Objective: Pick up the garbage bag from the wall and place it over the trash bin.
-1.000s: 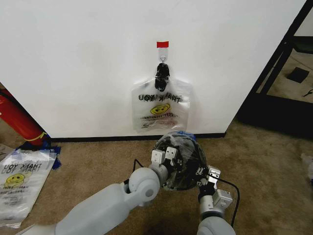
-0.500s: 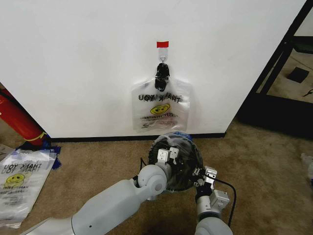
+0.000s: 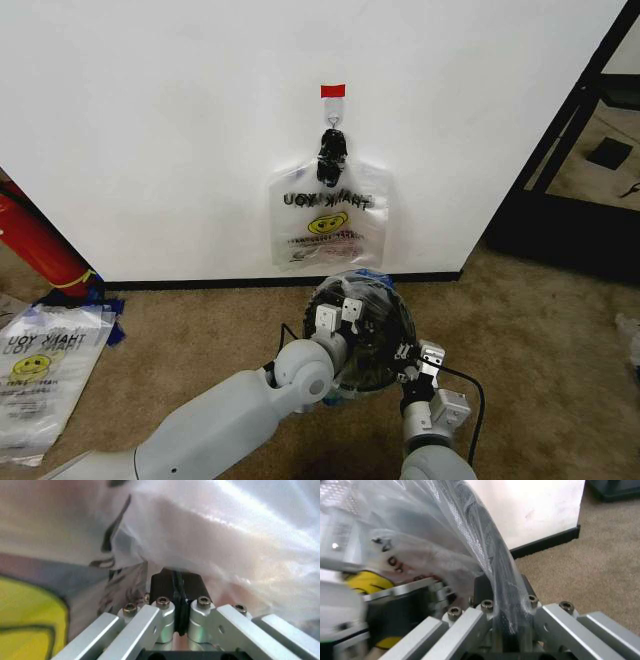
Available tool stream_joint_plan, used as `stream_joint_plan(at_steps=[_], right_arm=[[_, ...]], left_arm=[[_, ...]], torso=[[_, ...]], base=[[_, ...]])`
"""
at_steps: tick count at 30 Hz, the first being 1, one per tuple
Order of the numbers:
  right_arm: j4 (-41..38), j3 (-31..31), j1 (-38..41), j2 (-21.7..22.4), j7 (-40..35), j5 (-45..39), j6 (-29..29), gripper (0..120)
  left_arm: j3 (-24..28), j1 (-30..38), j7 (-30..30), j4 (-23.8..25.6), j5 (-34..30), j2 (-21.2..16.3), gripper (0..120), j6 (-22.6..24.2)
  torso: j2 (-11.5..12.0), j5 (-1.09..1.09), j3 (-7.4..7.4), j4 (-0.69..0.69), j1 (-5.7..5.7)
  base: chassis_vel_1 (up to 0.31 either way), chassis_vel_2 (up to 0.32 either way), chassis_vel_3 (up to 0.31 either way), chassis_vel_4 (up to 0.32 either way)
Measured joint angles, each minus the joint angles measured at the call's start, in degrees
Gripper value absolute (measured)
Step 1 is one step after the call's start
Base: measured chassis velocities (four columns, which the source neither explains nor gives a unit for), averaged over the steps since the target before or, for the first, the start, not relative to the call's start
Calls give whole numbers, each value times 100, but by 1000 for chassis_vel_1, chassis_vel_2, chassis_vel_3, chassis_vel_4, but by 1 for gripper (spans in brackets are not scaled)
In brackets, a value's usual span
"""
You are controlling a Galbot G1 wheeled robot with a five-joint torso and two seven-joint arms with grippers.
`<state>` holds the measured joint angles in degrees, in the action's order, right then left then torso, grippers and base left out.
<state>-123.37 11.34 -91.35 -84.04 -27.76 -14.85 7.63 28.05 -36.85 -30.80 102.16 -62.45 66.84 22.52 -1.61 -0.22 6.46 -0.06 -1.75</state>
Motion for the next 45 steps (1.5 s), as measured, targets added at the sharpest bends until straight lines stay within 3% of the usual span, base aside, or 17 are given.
stream_joint_plan(at_steps=[7,19,26,29,30,35,44,45], right_arm=[[-34,-28,-76,-13,1,48,1,0],[-109,-67,-101,-1,29,45,1,0],[-25,-33,16,22,15,18,4,0],[-19,-49,27,15,15,6,10,0],[-21,-118,12,-10,12,20,28,0],[-35,-129,-31,9,18,108,26,0],[42,-124,-83,58,78,379,-107,0],[62,-130,-77,47,80,382,-119,0]], left_arm=[[44,49,-109,-258,56,217,0,5],[153,73,-568,-616,968,132,0,408],[-34,-153,-272,241,594,-499,0,250],[-47,-182,-209,254,702,-611,0,267],[9,-147,-183,73,825,-470,0,364],[261,-17,-216,62,787,-449,0,671],[387,162,-254,349,-476,-462,0,961],[335,174,-249,387,-847,-404,0,900]], torso=[[0,0,0,0,0],[0,0,0,1,0],[0,0,0,1,0],[0,0,0,3,0],[0,-1,0,-1,0],[0,-1,0,0,0],[0,0,0,1,0],[0,1,0,1,0]], base=[[0,0,0,0],[0,0,0,0],[0,0,0,0],[0,0,0,0],[0,0,0,0],[0,0,0,0],[0,0,0,0],[0,0,0,0]])
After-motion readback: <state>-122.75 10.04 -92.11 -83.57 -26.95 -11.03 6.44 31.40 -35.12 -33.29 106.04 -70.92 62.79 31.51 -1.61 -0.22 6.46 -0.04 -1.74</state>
